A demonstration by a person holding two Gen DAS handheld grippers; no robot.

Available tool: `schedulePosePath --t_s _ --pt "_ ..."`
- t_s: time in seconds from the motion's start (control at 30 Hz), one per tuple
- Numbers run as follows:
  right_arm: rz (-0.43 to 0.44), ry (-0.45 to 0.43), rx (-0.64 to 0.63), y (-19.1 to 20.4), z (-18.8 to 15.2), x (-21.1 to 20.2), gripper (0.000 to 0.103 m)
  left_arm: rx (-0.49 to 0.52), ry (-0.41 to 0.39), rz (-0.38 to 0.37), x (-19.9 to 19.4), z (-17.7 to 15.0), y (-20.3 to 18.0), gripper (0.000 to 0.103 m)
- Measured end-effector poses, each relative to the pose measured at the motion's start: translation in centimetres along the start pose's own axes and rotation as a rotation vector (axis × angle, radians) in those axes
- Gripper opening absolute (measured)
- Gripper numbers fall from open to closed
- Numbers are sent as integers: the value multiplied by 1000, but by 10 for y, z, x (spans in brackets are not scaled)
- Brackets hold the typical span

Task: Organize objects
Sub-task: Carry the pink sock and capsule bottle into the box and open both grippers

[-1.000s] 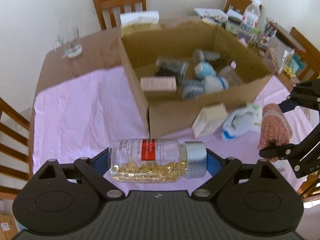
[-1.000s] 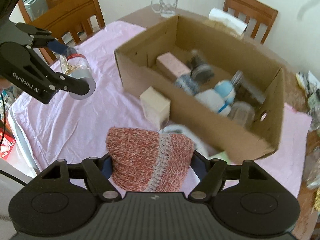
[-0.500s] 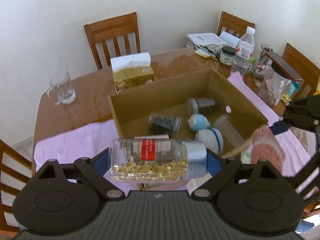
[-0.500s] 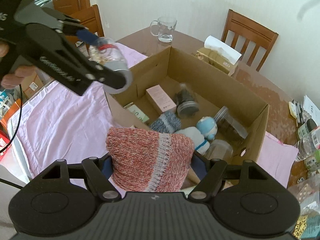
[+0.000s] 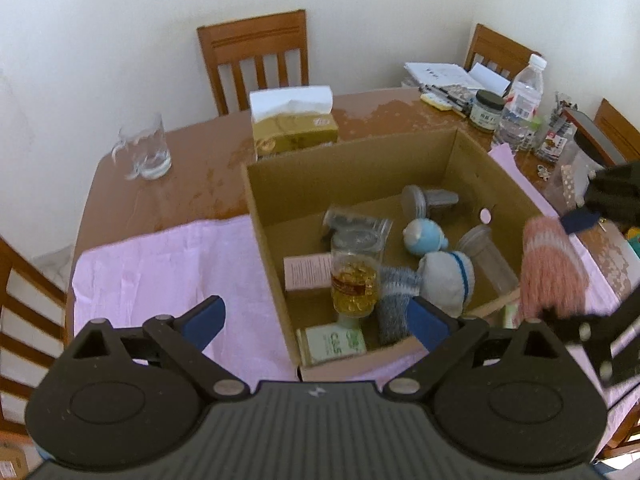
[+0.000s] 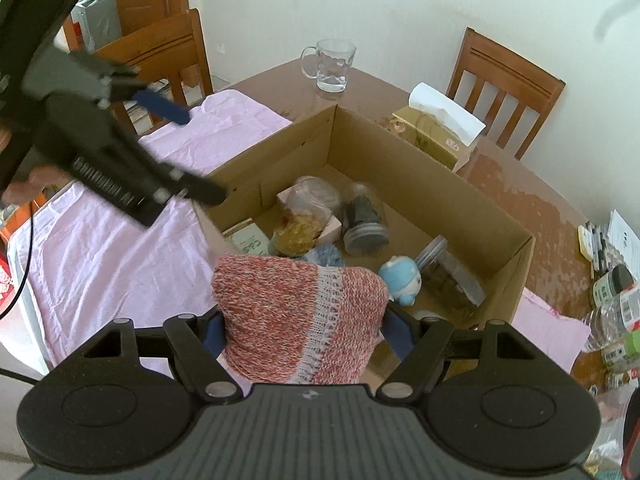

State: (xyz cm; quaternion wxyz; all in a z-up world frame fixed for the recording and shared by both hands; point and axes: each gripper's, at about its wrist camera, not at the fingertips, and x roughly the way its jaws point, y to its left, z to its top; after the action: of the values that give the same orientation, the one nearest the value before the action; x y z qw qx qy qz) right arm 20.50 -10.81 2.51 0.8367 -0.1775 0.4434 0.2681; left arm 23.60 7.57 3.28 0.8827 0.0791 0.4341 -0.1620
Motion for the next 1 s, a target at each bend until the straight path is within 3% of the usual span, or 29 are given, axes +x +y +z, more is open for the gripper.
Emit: schedulePosePath --t_s 0.33,0.5,1.0 --pt "-44 -27 -4 -31 30 18 80 -33 11 22 -8 -21 -1 98" --pt "-111 -52 32 -46 43 29 103 -53 36 31 -6 -33 -3 98" --pt "-118 -52 93 -47 28 27 103 -54 45 34 -1 -50 -17 98"
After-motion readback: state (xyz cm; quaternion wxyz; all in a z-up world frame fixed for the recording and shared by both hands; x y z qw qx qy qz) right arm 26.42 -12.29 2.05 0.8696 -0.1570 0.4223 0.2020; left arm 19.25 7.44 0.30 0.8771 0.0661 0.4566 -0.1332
